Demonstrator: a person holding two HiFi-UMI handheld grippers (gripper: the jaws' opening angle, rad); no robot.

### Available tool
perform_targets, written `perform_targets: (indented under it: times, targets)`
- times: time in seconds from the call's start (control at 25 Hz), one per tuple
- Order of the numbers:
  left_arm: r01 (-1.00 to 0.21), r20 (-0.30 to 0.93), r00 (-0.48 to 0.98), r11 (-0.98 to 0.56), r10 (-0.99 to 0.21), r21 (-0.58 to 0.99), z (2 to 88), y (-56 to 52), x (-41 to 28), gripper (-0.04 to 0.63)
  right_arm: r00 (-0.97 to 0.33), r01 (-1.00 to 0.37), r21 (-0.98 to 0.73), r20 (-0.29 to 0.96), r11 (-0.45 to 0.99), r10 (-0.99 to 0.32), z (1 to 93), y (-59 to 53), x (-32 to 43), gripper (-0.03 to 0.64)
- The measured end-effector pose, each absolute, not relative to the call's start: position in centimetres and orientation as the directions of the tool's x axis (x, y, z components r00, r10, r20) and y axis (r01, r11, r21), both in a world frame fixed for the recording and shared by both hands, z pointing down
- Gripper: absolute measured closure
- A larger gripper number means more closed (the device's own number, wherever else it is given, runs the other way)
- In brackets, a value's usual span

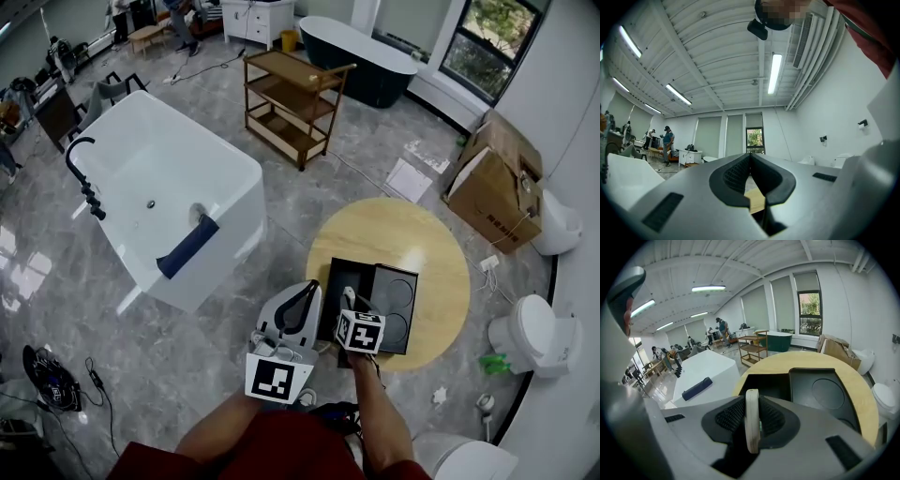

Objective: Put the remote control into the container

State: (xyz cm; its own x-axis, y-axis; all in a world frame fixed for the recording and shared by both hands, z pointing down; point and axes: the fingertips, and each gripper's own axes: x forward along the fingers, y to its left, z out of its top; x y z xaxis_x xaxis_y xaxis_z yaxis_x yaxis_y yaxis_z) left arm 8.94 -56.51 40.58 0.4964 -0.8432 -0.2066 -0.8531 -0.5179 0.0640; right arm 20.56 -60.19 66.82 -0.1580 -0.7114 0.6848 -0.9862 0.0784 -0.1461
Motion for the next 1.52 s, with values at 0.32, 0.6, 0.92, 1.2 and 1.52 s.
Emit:
perform_targets:
  times: [0.32,0.6,0.92,1.2,1.52]
  targets:
    - [-0.858,-0.194,0.489,-0.509,-0.850,0.066,41.1,-57.1,8.5,0.580,-0.172,-0.984,-0.151,0.716,0.090,-0.677,68.9,-61.6,20.1,0.509]
    - [-0.856,-0.200,0.491,-0.512,-0.848,0.073,41.3,-57.1,8.5,0.580,-0.171,-0.985,-0.127,0.737,0.114,-0.654,70.8,-62.1,19.3,0.509]
    - [-0.861,-0.190,0.483,-0.503,-0.855,0.076,41.5,-57.6,7.4,0.580,-0.175,-0.984,-0.163,0.756,0.077,-0.630,72.3,-62.2,19.2,0.509]
    - [-0.858,-0.191,0.489,-0.509,-0.851,0.070,41.4,-57.6,7.6,0.580,-0.179,-0.983,-0.155,0.756,0.094,-0.630,72.4,-62.3,18.8,0.509]
    - [-0.857,-0.186,0.491,-0.510,-0.851,0.072,41.6,-57.4,7.7,0.580,-0.162,-0.987,-0.122,0.743,0.106,-0.650,72.1,-62.0,18.9,0.506]
